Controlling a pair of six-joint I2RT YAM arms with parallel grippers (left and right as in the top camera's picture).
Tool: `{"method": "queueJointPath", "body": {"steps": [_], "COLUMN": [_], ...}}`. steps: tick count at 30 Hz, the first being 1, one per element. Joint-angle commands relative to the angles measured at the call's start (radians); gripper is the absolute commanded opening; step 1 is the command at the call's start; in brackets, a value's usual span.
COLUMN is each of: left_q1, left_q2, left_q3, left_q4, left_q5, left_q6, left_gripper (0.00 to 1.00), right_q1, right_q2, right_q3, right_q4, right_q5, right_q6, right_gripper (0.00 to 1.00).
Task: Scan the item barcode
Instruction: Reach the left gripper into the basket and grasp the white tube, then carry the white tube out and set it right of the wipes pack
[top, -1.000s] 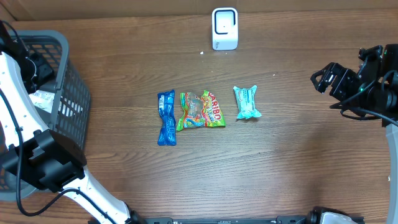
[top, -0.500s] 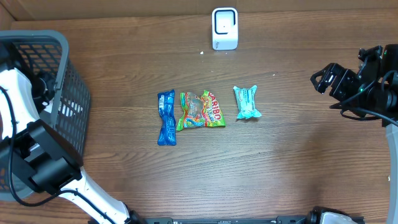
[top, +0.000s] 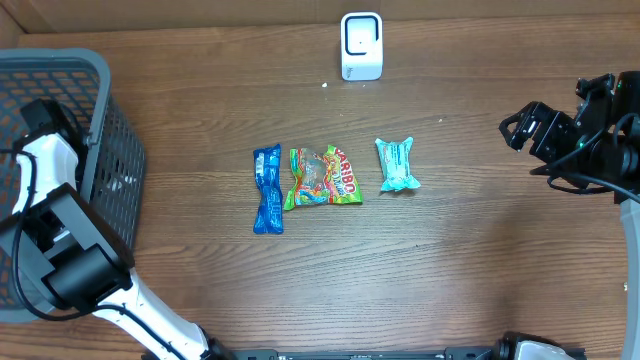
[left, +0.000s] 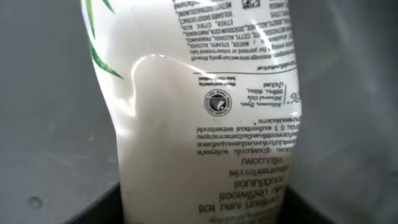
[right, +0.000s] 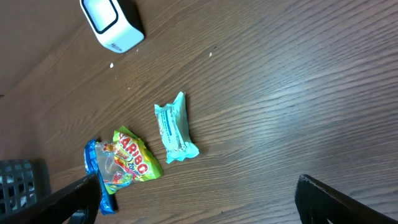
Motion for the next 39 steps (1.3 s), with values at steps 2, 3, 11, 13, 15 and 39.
{"method": "queueJointPath", "body": {"steps": [2, 3, 11, 13, 15, 39], "left_q1": [0.0, 0.0, -0.003, -0.003, -0.004, -0.431], "left_q2": [-0.01, -0.01, -0.011, -0.017, -0.031, -0.457], "left_q3": [-0.019, -0.008, 0.199, 0.29, 0.388, 0.787], "left_q4": [-0.004, -0.018, -0.223, -0.304, -0.38, -0.65], "left_q5": [-0.014, -0.014, -0.009, -0.005, -0.006, 0.401], "left_q6": [-0.008, -0.008, 0.056, 0.076, 0.092, 0.386], "left_gripper": [0.04, 0.04, 0.04, 0.04, 0.04, 0.04], "right_q1": [0.005, 0.005, 0.005, 0.005, 0.005, 0.005], "right_q2": [0.0, 0.0, 0.0, 0.0, 0.0, 0.0], "right_q3": [0.002, 0.002, 0.002, 0.002, 0.002, 0.002], "right_q4": [0.004, 0.004, 0.004, 0.004, 0.004, 0.003], "right_q5": [-0.002, -0.002, -0.002, -0.002, -0.002, -0.002], "right_q6": [-0.003, -0.003, -0.003, -0.003, -0.003, -0.004], "right_gripper": [1.0, 1.0, 1.0, 1.0, 1.0, 1.0]}}
